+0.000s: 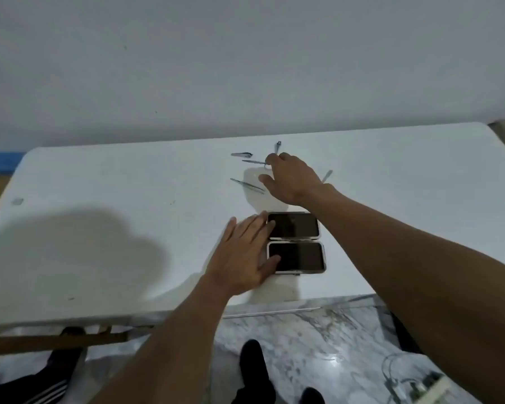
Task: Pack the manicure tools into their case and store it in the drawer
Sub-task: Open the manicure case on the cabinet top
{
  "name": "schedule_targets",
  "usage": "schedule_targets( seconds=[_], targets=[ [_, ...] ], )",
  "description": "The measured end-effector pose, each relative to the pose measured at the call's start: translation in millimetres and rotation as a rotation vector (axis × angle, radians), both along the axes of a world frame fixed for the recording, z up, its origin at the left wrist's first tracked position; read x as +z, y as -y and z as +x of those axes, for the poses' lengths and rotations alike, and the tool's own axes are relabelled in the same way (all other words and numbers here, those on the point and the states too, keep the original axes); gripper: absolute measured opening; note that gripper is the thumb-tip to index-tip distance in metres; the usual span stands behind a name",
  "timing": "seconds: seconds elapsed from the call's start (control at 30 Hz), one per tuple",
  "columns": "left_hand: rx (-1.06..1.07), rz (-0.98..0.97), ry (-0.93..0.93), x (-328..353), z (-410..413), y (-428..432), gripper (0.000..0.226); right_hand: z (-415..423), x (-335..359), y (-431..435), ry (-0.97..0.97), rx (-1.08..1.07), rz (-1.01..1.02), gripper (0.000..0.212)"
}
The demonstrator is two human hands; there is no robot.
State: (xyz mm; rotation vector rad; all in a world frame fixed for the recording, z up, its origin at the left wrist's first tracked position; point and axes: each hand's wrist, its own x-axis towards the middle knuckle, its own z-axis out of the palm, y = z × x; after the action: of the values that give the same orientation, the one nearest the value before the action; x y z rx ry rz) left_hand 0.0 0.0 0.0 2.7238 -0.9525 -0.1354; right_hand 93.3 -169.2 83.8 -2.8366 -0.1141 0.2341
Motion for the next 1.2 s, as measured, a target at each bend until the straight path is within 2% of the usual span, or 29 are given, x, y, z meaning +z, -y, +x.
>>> schedule_targets(
  seconds=[0.17, 0.4, 0.8, 1.03, 1.2],
  targets=[
    [0.024, -0.127, 0.021, -2.9, 1.3, 0.4, 0.067, 31.2, -2.0, -16.0, -0.024, -0.012, -0.014, 0.042],
    [0.044, -0.189, -0.014, -7.8, 4.0, 0.2, 0.069, 70.1, -14.0, -36.3, -0.013, 0.024, -0.086, 0.039],
    [0.053, -0.140, -0.032, -9.7, 2.0, 1.7, 0.074, 98.8, -33.8, -45.2, 0.054, 0.029, -0.273, 0.023],
    [0.052, -0.166, -0.013, -8.7, 3.2, 2.1, 0.071, 87.4, -26.5, -43.4, 0.131, 0.015, -0.177, 0.023],
    [0.036, -0.153, 0.023, -5.5, 3.4, 1.7, 0.068, 46.2, -13.5, -21.7, 0.138, -0.054, -0.075, 0.019]
  ],
)
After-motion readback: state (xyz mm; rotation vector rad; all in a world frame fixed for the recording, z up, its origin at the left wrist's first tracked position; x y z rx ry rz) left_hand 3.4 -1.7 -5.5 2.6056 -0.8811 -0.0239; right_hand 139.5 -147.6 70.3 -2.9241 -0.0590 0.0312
